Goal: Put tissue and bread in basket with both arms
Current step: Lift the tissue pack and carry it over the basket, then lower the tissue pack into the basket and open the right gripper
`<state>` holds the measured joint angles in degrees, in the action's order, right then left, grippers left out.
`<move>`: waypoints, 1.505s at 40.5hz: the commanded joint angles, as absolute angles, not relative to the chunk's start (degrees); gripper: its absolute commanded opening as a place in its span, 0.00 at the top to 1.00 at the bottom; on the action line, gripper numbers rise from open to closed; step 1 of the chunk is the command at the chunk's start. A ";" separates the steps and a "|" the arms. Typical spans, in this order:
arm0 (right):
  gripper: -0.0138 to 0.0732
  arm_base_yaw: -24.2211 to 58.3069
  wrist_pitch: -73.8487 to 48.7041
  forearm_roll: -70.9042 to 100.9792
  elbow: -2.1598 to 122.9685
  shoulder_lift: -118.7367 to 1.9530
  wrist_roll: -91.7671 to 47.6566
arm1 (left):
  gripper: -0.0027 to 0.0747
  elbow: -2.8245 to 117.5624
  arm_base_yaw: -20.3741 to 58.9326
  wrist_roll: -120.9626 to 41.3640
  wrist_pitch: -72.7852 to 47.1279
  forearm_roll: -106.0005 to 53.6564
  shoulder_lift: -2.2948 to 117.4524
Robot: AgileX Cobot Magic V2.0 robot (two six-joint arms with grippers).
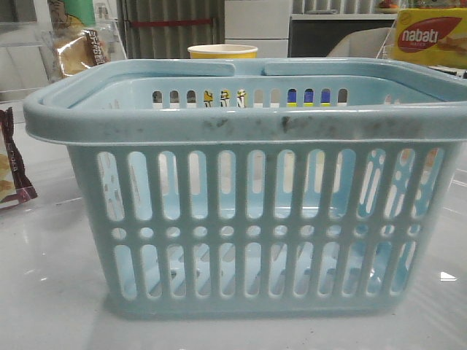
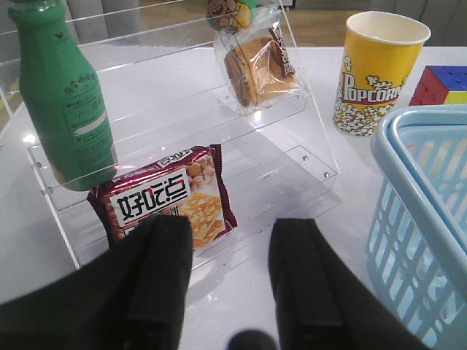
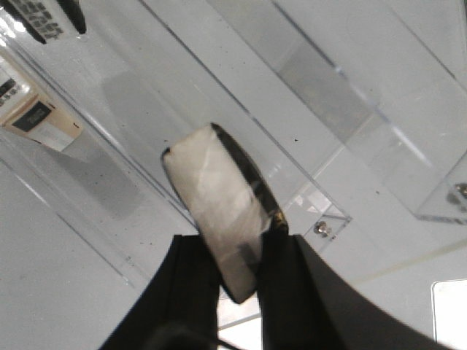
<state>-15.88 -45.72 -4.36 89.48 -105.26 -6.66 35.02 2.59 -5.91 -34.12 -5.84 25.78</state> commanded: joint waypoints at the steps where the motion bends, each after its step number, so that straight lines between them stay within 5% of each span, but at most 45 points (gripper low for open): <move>1: 0.78 -16.01 -44.07 -3.52 91.14 -98.55 -7.07 | 0.54 36.82 3.00 -5.65 -29.50 -6.66 26.43; 16: 0.78 -13.30 -47.86 8.24 91.14 -86.17 -7.44 | 0.54 36.82 3.00 -5.65 -29.50 -6.66 26.43; 37: 0.78 16.74 -56.67 13.91 86.32 -78.29 -12.09 | 0.54 36.82 3.00 -5.65 -29.50 -6.66 26.43; 50: 0.77 23.72 -55.39 14.92 77.34 -82.85 -12.09 | 0.54 36.82 3.00 -5.65 -29.50 -6.66 26.43; 53: 0.70 23.93 -54.49 15.71 76.86 -84.43 -12.09 | 0.54 36.82 3.00 -5.65 -29.50 -6.66 26.43; 61: 0.31 23.93 -51.32 17.87 76.91 -84.91 -12.09 | 0.54 36.82 3.00 -5.65 -29.50 -6.66 26.43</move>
<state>23.80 -54.88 15.78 75.34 -87.81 -11.56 35.02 2.59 -5.91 -34.12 -5.84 25.78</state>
